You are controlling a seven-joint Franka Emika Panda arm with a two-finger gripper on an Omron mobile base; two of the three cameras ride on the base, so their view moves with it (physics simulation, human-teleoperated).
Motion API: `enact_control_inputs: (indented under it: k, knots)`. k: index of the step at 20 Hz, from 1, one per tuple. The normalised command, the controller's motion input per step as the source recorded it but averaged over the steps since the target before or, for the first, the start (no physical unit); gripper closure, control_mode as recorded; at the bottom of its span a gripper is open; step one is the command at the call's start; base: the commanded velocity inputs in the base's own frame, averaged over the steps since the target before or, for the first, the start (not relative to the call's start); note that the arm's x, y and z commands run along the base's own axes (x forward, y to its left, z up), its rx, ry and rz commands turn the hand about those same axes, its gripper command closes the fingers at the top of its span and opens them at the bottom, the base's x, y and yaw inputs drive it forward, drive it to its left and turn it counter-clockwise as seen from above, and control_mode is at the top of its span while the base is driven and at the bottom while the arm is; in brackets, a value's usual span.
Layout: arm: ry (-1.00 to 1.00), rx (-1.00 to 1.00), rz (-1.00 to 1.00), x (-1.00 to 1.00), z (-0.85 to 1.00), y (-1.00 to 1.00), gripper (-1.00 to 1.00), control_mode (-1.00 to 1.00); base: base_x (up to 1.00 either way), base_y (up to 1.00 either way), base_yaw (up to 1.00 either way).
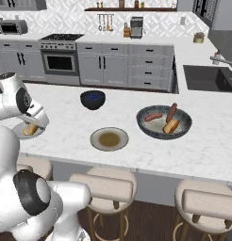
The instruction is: Place one bun and one sausage from the bowl on each plate.
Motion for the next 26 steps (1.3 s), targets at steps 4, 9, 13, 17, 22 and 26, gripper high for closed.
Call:
enact_control_inputs:
  k: [4,9,13,17,22,26]
  knots:
    - [-0.06,0.0,-0.02,-0.99,0.68,-1.0,-1.0,-1.0,0.0,0.0,0.0]
    - [0.0,0.0,0.0,-0.71,0.71,-1.0,-1.0,-1.0,0.0,0.0,0.0]
    - [0.0,0.0,0.0,-0.18,0.96,-1.0,-1.0,-1.0,0.0,0.0,0.0]
    - [0.0,0.01,0.0,0.12,0.9,-1.0,-1.0,-1.0,0.0,0.0,0.0]
    - [0.0,0.0,0.0,0.1,0.25,-1.0,-1.0,-1.0,0.0,0.0,0.0]
    - [0.03,-0.04,0.0,0.25,-0.18,-1.0,-1.0,-1.0,0.0,0.0,0.0]
